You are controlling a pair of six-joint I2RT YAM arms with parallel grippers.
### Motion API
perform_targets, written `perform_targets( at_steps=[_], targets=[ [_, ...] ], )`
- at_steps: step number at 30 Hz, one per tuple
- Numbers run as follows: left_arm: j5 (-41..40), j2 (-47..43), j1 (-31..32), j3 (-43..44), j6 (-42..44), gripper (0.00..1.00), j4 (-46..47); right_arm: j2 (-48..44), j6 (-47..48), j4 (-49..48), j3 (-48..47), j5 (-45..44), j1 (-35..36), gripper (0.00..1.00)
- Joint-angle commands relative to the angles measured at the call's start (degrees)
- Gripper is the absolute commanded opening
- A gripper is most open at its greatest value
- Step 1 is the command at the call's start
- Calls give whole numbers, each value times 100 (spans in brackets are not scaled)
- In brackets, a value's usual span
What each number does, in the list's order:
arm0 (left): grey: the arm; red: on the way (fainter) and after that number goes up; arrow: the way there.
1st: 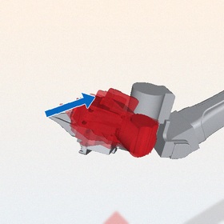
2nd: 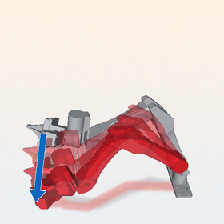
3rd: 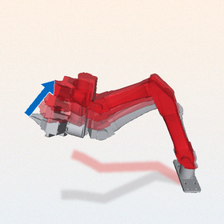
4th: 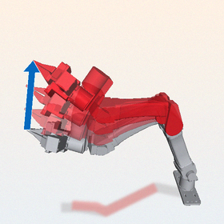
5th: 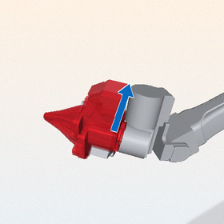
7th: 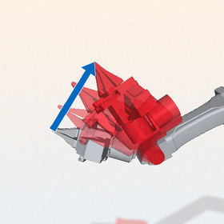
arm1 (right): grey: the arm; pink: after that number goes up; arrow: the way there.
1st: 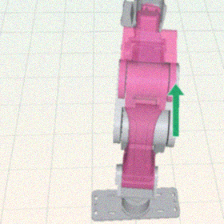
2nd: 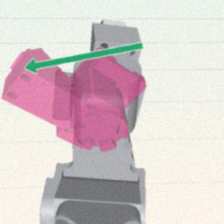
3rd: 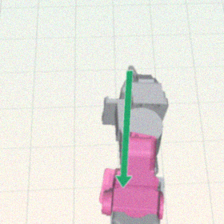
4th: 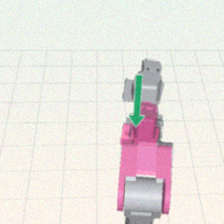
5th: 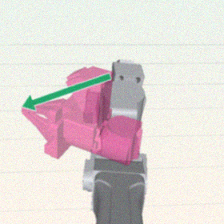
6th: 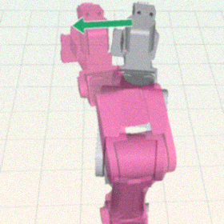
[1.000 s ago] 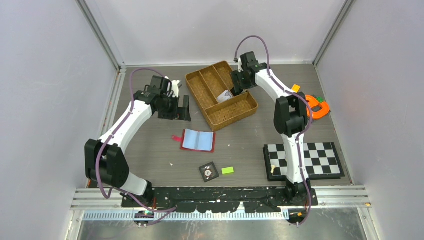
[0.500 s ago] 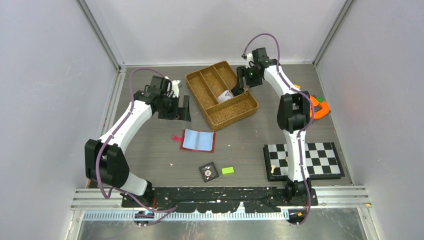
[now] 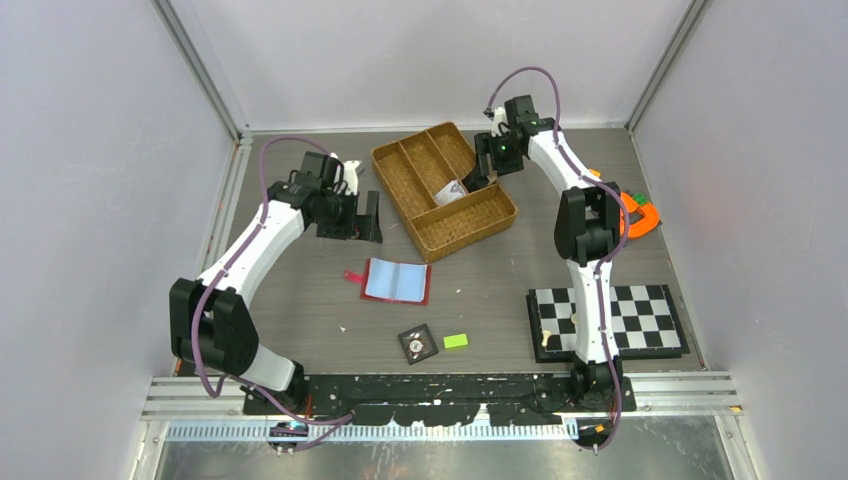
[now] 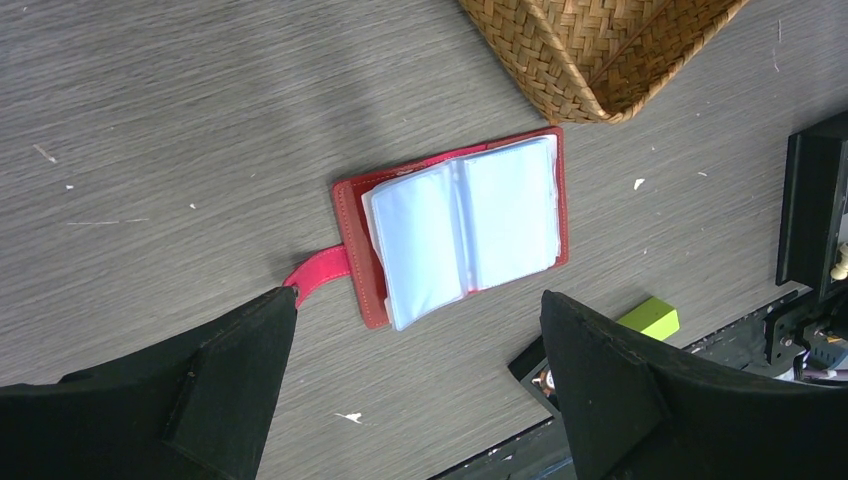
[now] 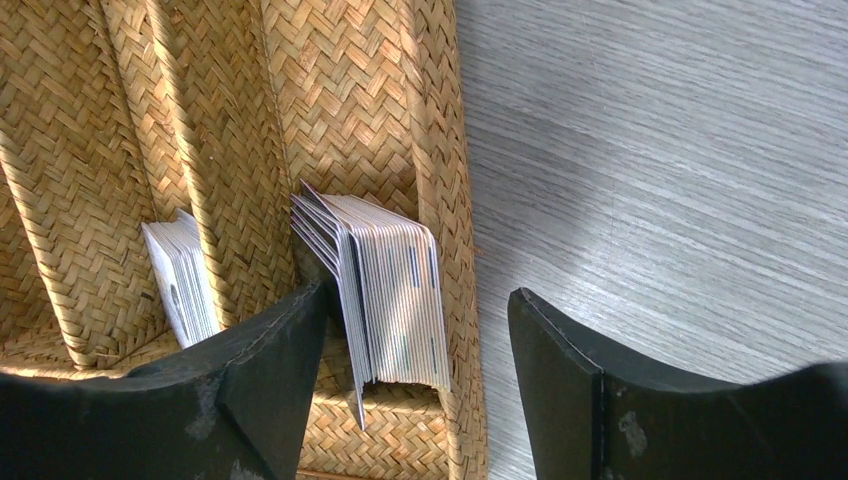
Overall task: Put the credit cards into the card holder
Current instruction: Pick up the credit card from the storage box.
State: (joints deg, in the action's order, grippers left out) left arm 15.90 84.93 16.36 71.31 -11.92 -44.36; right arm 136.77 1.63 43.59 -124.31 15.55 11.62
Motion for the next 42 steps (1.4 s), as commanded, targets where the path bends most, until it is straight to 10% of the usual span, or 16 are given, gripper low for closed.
perform_targets(
  at_steps=[1, 17, 42],
  targets=[
    [135, -156, -6, -28, 15, 94, 103, -388, 31, 71, -143, -279, -67, 70],
    [211, -146, -10, -37, -3, 95, 116, -639, 57, 18, -53, -439, -54, 61],
    [223, -168, -10, -38, -3, 94, 115, -1089, 259, -95, 226, -868, 186, 12]
  ],
)
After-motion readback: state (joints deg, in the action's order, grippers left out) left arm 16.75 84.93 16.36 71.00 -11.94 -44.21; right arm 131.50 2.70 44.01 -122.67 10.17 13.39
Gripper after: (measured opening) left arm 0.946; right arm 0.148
